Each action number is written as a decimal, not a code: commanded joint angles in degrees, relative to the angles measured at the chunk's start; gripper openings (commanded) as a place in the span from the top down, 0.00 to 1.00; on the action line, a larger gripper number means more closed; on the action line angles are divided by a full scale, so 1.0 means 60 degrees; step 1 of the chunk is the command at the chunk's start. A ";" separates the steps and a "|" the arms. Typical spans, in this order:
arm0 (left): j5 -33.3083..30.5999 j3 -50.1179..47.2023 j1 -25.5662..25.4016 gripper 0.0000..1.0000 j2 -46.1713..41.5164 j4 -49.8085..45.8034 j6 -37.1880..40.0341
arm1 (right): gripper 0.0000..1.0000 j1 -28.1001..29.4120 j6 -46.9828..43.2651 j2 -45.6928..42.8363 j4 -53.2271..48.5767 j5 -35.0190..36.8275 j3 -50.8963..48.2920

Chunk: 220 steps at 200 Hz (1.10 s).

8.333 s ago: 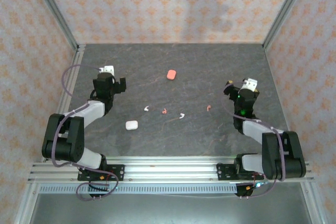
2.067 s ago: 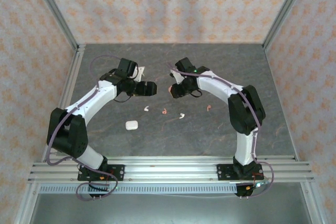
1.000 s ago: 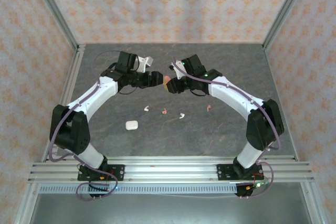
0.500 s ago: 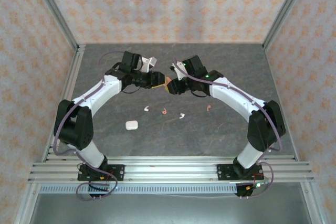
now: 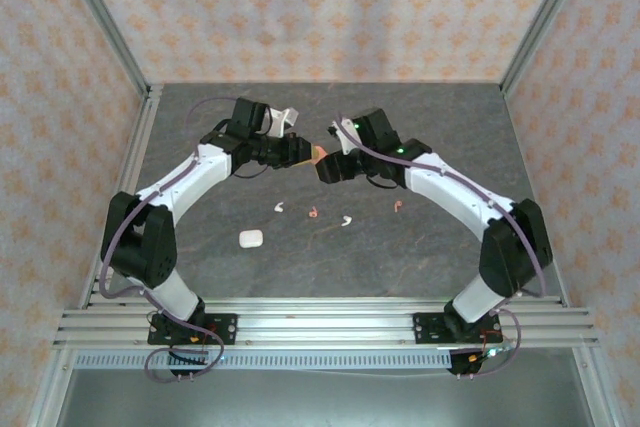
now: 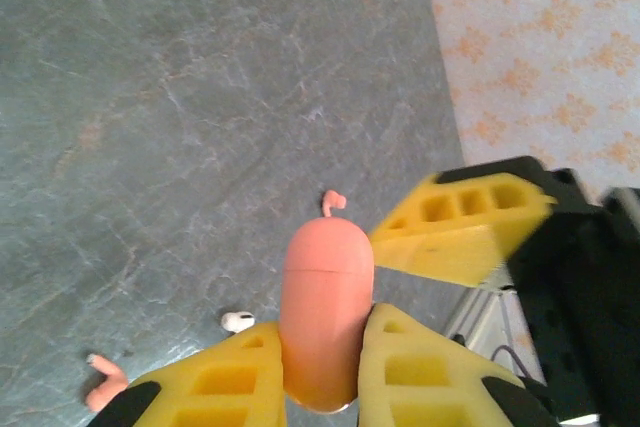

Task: Insert wireless bluetooth earbuds into charging case

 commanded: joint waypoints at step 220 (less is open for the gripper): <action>-0.2085 -0.1180 -0.0421 0.91 -0.4326 0.4094 -0.3489 | 0.28 -0.1449 1.0437 -0.1591 0.8455 -0.2682 -0.1553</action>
